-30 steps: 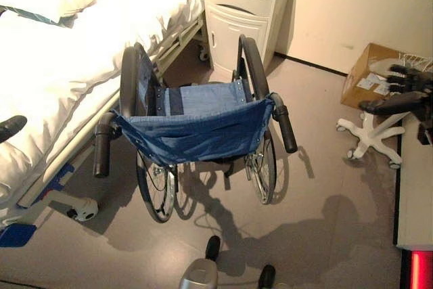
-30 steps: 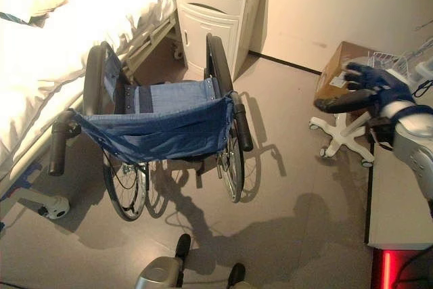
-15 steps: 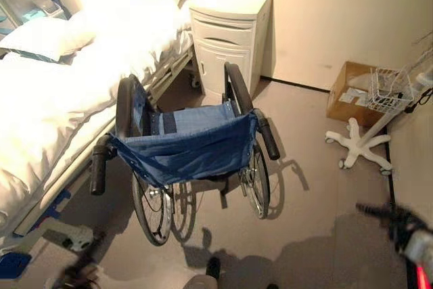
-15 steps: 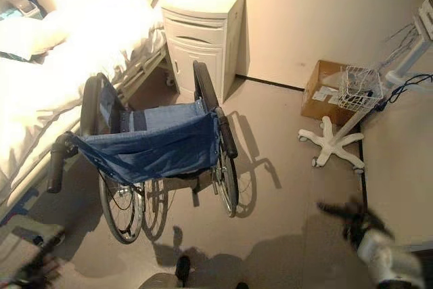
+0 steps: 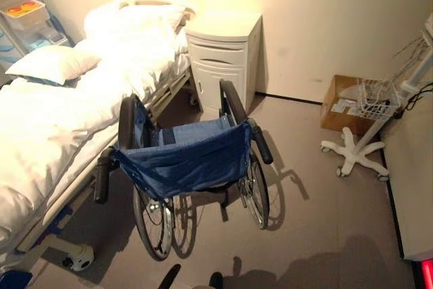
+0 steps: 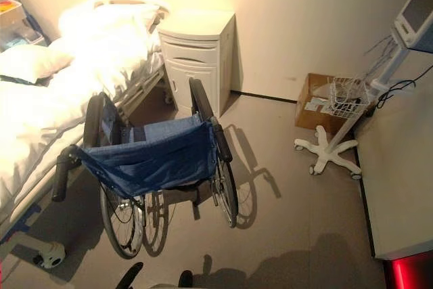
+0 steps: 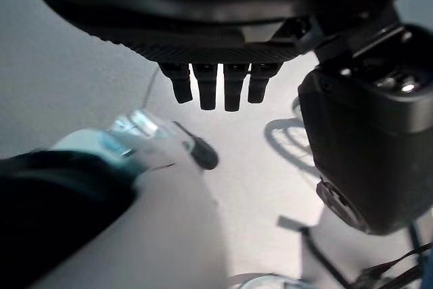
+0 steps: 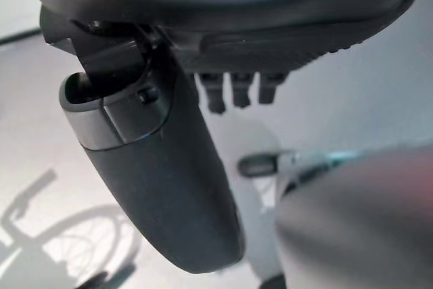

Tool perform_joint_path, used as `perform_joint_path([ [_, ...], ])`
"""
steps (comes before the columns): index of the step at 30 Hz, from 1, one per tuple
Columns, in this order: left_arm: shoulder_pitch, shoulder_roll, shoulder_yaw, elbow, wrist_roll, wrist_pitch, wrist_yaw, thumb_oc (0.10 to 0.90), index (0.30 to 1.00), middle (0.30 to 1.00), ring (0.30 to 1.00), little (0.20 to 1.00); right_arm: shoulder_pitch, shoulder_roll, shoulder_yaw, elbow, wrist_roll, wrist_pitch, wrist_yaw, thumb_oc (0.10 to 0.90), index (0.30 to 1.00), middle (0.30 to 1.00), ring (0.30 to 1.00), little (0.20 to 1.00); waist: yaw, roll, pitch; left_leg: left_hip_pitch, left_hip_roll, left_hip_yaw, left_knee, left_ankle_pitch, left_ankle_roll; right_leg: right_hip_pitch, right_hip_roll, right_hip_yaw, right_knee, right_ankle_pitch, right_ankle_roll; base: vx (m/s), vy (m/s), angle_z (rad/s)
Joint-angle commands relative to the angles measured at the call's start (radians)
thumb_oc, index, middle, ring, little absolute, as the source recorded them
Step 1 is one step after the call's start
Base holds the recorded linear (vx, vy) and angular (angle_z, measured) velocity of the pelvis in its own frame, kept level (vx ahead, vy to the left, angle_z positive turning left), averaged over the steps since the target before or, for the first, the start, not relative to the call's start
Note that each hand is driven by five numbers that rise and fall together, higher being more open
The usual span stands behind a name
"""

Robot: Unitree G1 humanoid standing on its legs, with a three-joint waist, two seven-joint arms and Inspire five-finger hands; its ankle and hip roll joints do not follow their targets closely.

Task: Push the wheelchair next to the bed

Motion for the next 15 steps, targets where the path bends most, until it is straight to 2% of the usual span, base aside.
perform_joint_path([
  [1, -0.075, 0.013, -0.029, 0.128, 0.038, -0.041, 0.018, 0.8, 0.9, 0.9, 0.9, 0.9, -0.064, -0.022, 0.057, 0.085, -0.103, 0.028, 0.137, 0.8, 0.9, 0.9, 0.9, 0.9, 0.004, -0.022, 0.02, 0.056, 0.006, 0.029, 0.011, -0.11, -0.038, -0.015, -0.005, -0.038, 0.01, 0.026, 0.011, -0.01, 0.005, -0.03],
  [2, -0.08, 0.01, -0.033, 0.142, 0.041, -0.037, 0.013, 0.8, 0.9, 0.9, 0.9, 0.9, -0.063, -0.017, 0.065, 0.094, -0.109, 0.035, 0.159, 0.8, 0.9, 0.9, 0.9, 0.9, 0.002, -0.022, 0.019, 0.057, 0.006, 0.03, 0.01, -0.111, -0.037, -0.016, -0.005, -0.037, 0.01, 0.026, 0.011, 0.0, 0.003, -0.05],
  [4, -0.096, -0.006, -0.046, 0.183, 0.034, -0.017, 0.03, 0.8, 0.9, 0.9, 0.9, 0.9, -0.062, 0.002, 0.09, 0.124, -0.094, 0.081, 0.271, 0.8, 0.9, 0.9, 0.9, 0.9, -0.003, -0.022, 0.013, 0.058, 0.005, 0.03, 0.01, -0.114, -0.035, -0.017, -0.005, -0.032, 0.009, 0.026, 0.011, 0.01, -0.002, -0.05],
  [6, -0.104, -0.007, -0.043, 0.193, 0.025, -0.008, 0.029, 0.8, 0.9, 0.9, 0.9, 0.9, -0.063, 0.006, 0.095, 0.131, -0.086, 0.091, 0.303, 0.8, 0.9, 0.9, 0.9, 0.9, -0.005, -0.023, 0.011, 0.059, 0.005, 0.03, 0.009, -0.114, -0.034, -0.017, -0.005, -0.031, 0.009, 0.027, 0.01, 0.0, 0.0, 0.0],
  [15, -0.126, -0.016, -0.07, 0.217, 0.05, 0.008, 0.043, 0.8, 0.9, 0.9, 0.9, 0.9, -0.069, 0.014, 0.089, 0.162, -0.086, 0.113, 0.315, 0.8, 0.9, 0.9, 0.9, 0.9, -0.012, -0.028, 0.0, 0.062, 0.002, 0.035, 0.009, -0.124, -0.027, -0.021, -0.001, -0.021, 0.008, 0.028, 0.007, 0.0, 0.0, 0.0],
])
